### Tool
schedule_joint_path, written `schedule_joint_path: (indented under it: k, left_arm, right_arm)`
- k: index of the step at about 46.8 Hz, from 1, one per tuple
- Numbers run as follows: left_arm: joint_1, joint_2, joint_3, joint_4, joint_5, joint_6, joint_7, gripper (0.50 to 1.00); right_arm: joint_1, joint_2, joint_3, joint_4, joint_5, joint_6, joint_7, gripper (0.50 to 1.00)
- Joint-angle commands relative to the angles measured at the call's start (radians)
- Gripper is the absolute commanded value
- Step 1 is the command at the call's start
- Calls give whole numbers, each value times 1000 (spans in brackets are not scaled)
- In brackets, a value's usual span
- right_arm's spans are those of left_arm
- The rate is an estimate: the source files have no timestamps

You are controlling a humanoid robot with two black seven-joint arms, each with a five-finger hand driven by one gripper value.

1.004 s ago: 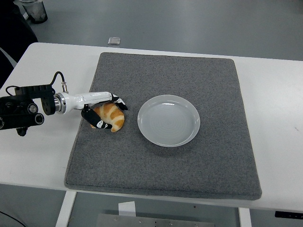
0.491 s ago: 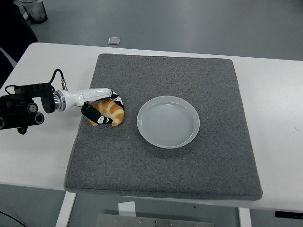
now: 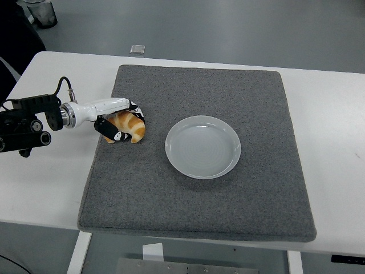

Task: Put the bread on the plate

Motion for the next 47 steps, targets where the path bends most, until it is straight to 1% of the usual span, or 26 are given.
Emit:
schedule_joint_path:
  k: [1, 18, 23, 31, 37, 41, 47]
  left_arm:
    - [0, 0, 0, -1, 0, 3, -3, 500]
    - [0, 0, 2, -13, 7, 2, -4, 500]
    - [-17, 0, -5, -14, 14, 2, -4, 500]
    - [-121, 12, -8, -48, 18, -12, -4, 500]
    - [-216, 26, -20, -65, 15, -26, -10, 500]
    - [-273, 40, -52, -70, 14, -58, -10, 500]
    - [-343, 67, -113, -71, 12, -124, -9, 500]
  right_arm:
    - [0, 0, -1, 0, 0, 1, 0, 954]
    - [0, 0, -1, 0, 0, -1, 0, 952]
    - [0, 0, -1, 0, 0, -1, 0, 952]
    - [0, 0, -1, 0, 0, -1, 0, 952]
    - [0, 0, -1, 0, 0, -1, 0, 954]
    - [0, 0, 1, 0, 0, -1, 0, 952]
    - [0, 0, -1, 0, 0, -1, 0, 954]
